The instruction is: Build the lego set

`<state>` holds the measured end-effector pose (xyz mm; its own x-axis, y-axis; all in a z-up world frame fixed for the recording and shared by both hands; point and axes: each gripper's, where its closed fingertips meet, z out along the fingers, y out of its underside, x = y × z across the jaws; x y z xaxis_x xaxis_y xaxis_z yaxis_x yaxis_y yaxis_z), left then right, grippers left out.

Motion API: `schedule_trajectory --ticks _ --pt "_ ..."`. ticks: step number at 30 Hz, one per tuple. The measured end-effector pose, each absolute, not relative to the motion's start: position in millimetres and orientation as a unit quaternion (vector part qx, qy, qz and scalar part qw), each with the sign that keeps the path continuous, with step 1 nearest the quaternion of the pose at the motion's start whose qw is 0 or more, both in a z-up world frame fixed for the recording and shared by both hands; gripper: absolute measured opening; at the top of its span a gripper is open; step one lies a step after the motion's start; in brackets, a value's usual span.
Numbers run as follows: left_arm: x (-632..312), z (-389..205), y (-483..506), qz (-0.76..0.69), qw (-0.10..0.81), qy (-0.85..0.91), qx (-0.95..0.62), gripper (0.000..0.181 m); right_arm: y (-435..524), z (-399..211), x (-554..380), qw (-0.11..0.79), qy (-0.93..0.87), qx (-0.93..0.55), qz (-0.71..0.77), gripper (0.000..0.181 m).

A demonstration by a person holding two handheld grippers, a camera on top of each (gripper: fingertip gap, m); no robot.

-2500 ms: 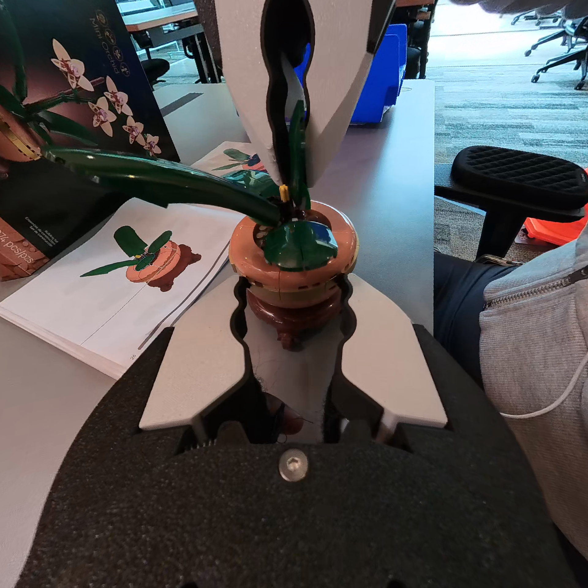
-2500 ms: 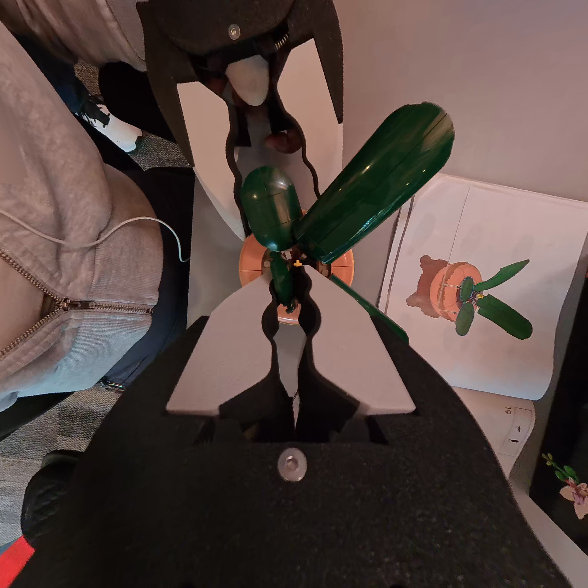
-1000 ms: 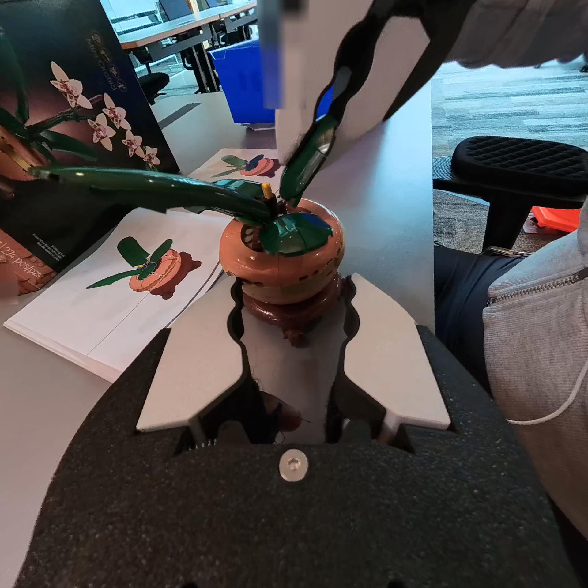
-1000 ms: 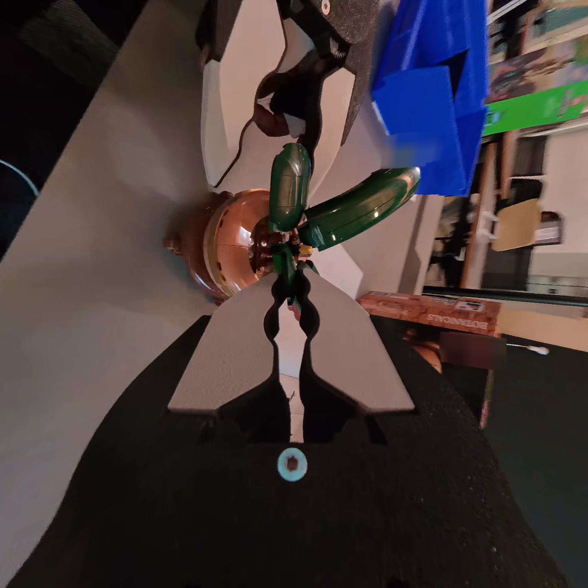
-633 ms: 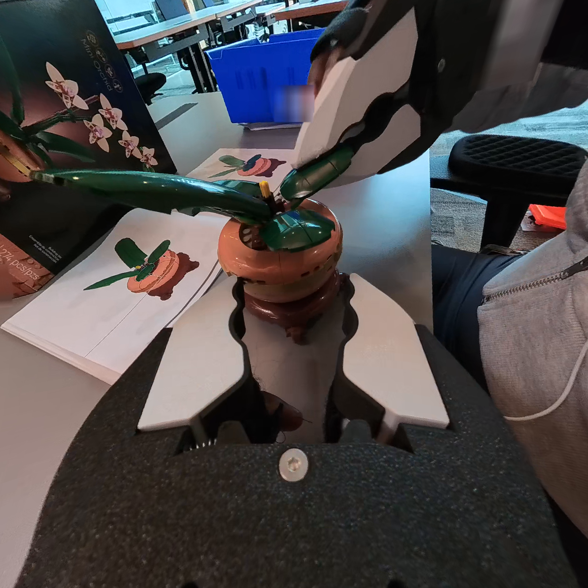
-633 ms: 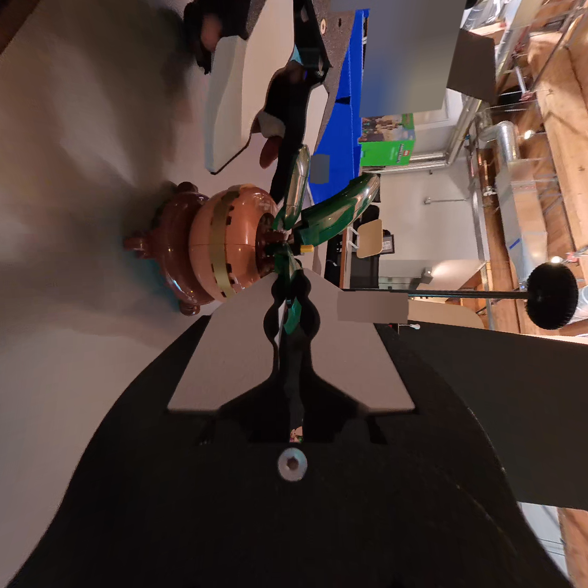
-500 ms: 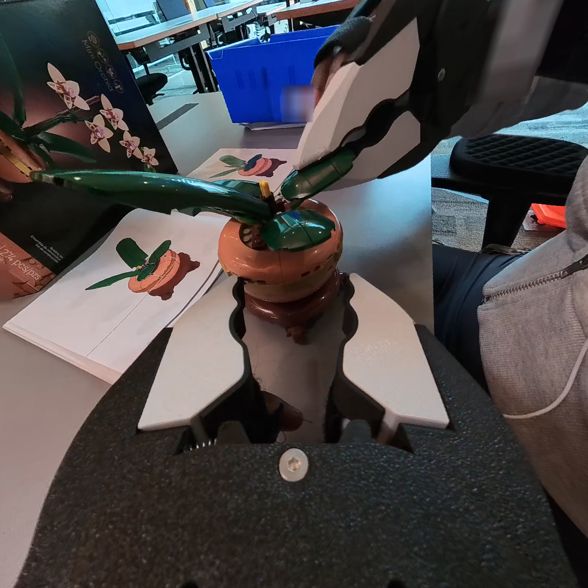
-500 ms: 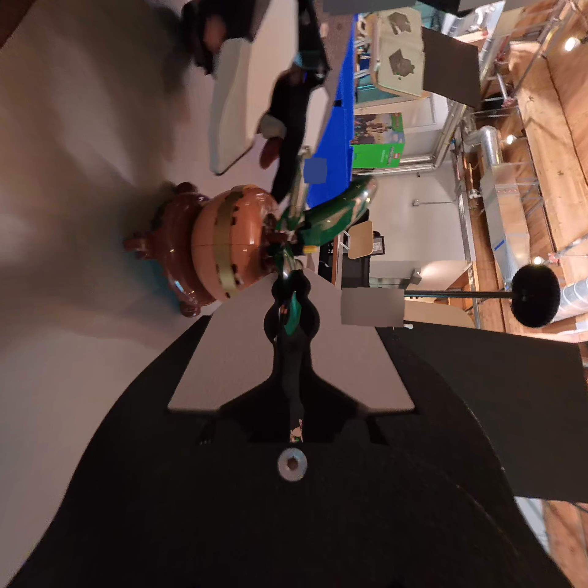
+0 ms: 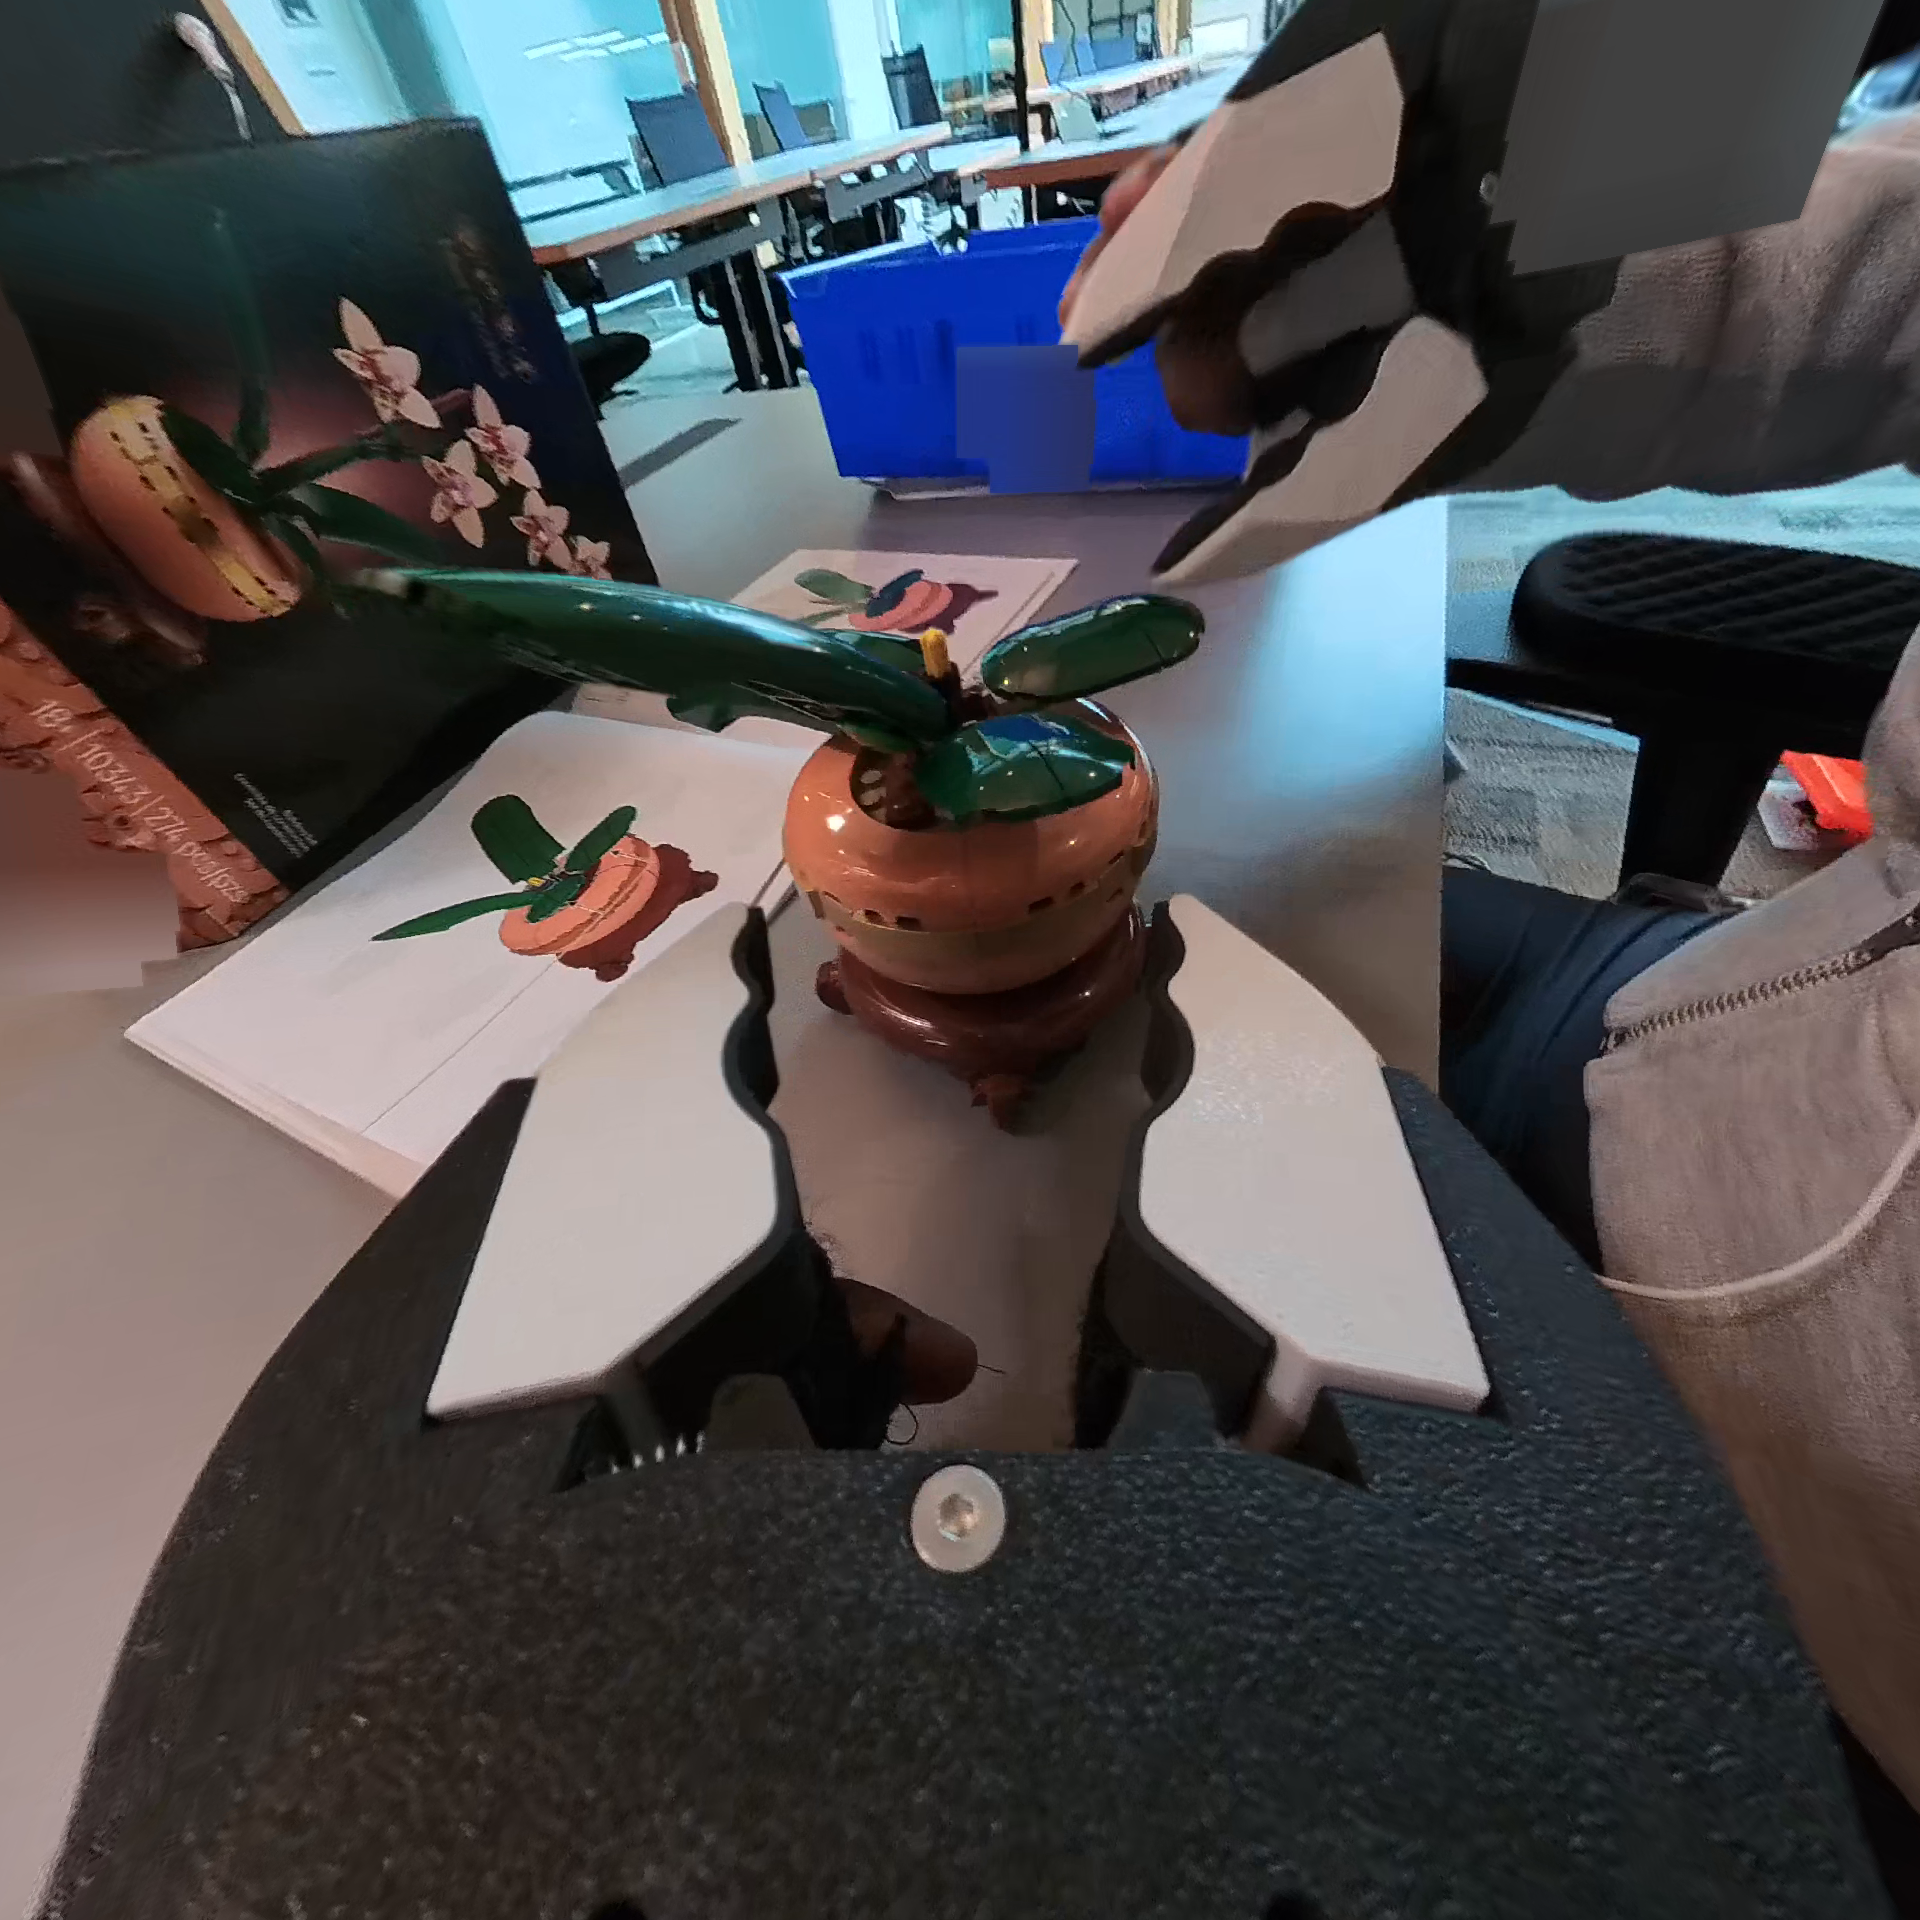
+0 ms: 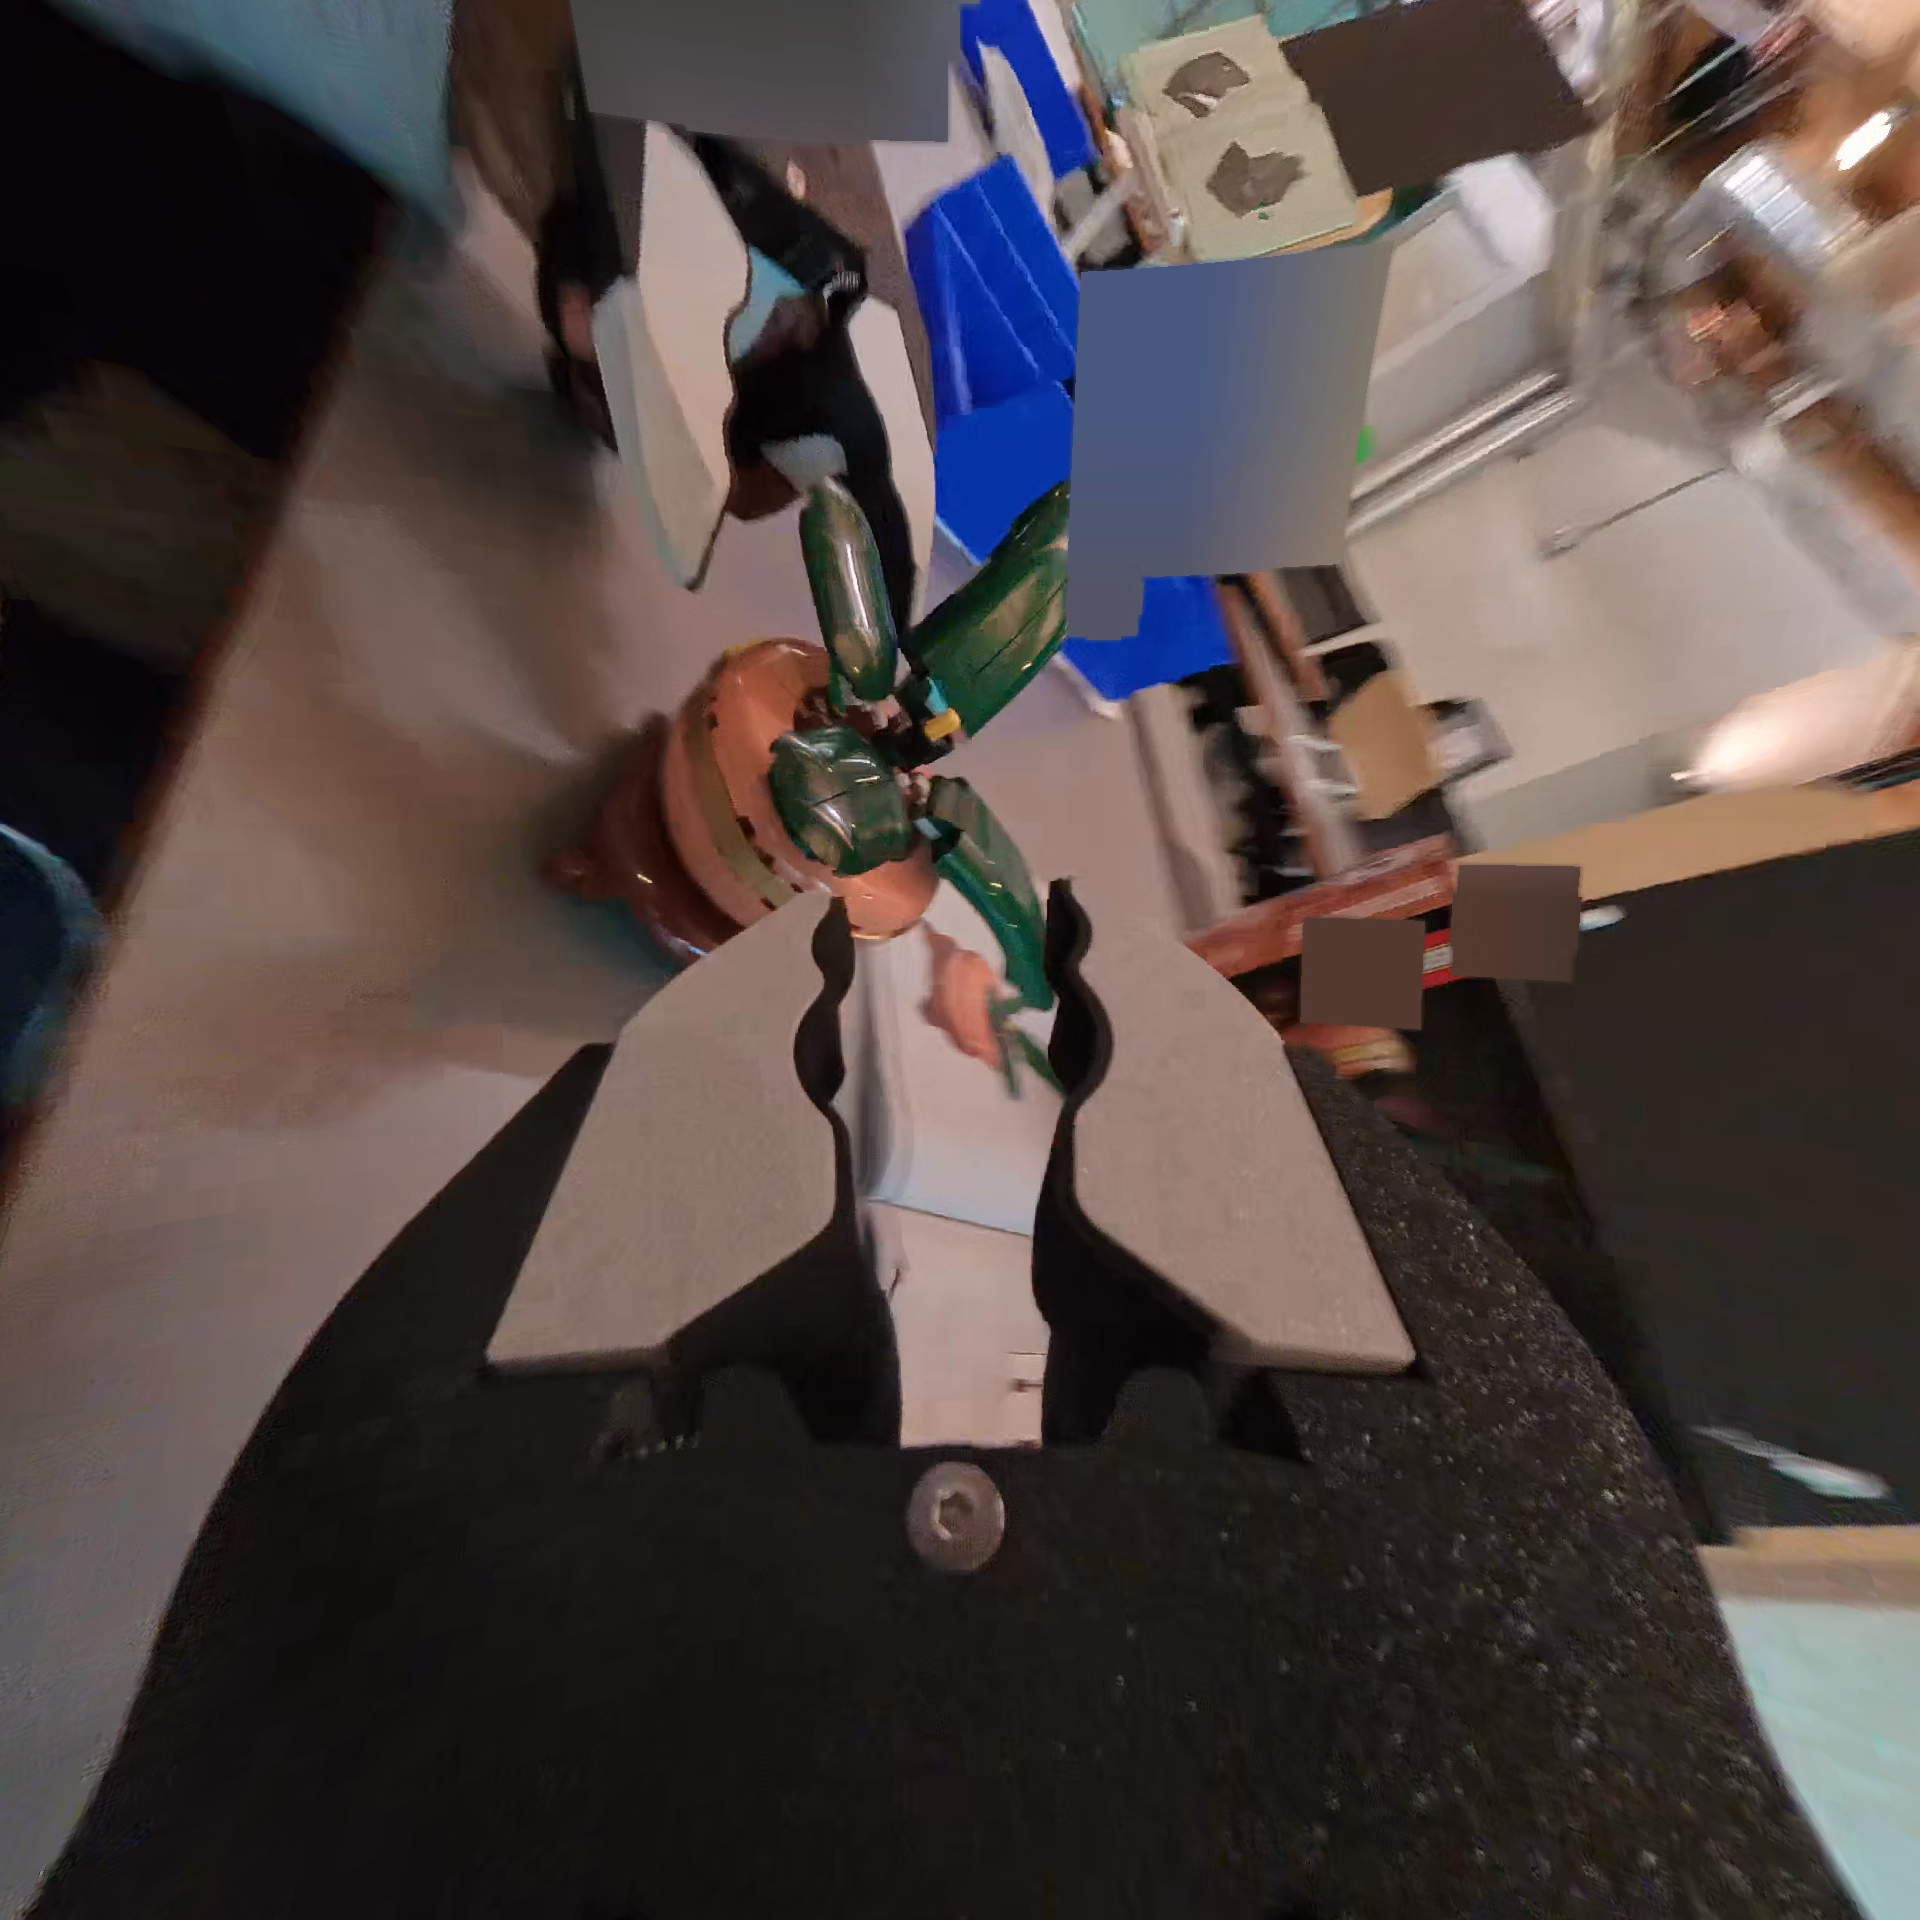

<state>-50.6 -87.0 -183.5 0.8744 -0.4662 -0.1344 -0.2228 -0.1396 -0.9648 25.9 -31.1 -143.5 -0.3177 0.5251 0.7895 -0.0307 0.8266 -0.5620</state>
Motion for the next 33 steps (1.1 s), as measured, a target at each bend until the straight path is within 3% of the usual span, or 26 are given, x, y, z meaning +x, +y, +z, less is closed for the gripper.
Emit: schedule_trajectory --ticks 3,7,9,11,12,15,19,21,22,28,33 --pt "-51.8 -177.3 -90.0 -0.099 0.627 0.217 -0.742 0.068 -24.9 -140.7 28.8 0.429 -0.761 -0.281 0.398 0.02" --pt "-46.6 -175.8 -88.0 -0.102 0.625 0.208 -0.746 0.067 -10.3 -158.9 4.5 0.228 -0.666 -0.48 0.524 0.017" --pt "-43.2 -179.7 -84.4 -0.095 0.616 0.214 -0.752 0.069 -11.5 -171.7 -5.6 0.139 -0.627 -0.526 0.557 0.028" --pt "-42.8 -183.4 -79.4 -0.083 0.61 0.22 -0.757 0.071 -14.8 -185.6 -14.1 0.052 -0.607 -0.559 0.563 0.065" --pt "-42.9 -184.5 -77.0 -0.083 0.609 0.22 -0.757 0.072 -17.8 -188.1 -17.7 0.011 -0.593 -0.567 0.572 0.074" --pt "-42.1 -183.9 -71.0 -0.099 0.611 0.22 -0.754 0.073 -22.1 -179.3 -31.0 -0.065 -0.533 -0.566 0.626 0.069" --pt "-41.2 -180.9 -66.1 -0.106 0.619 0.226 -0.744 0.07 -25.4 -181.4 -46.4 -0.095 -0.504 -0.57 0.641 0.062" --pt "-38.2 -182.2 -65.2 -0.112 0.615 0.234 -0.744 0.069 -29.0 -178.0 -52.4 -0.096 -0.49 -0.563 0.659 0.045" --pt "-36.5 -182.5 -64.8 -0.115 0.613 0.238 -0.744 0.067 -27.8 -176.6 -56.2 -0.081 -0.485 -0.561 0.666 0.036" --pt "-32.7 -180.0 -65.3 -0.144 0.611 0.23 -0.744 0.057 -31.4 -160.9 -56.6 0.058 -0.572 -0.47 0.67 0.023" --pt "-31.1 -178.6 -62.7 -0.161 0.61 0.217 -0.745 0.05 -37.1 -152.9 -52.7 0.171 -0.666 -0.392 0.611 0.02"
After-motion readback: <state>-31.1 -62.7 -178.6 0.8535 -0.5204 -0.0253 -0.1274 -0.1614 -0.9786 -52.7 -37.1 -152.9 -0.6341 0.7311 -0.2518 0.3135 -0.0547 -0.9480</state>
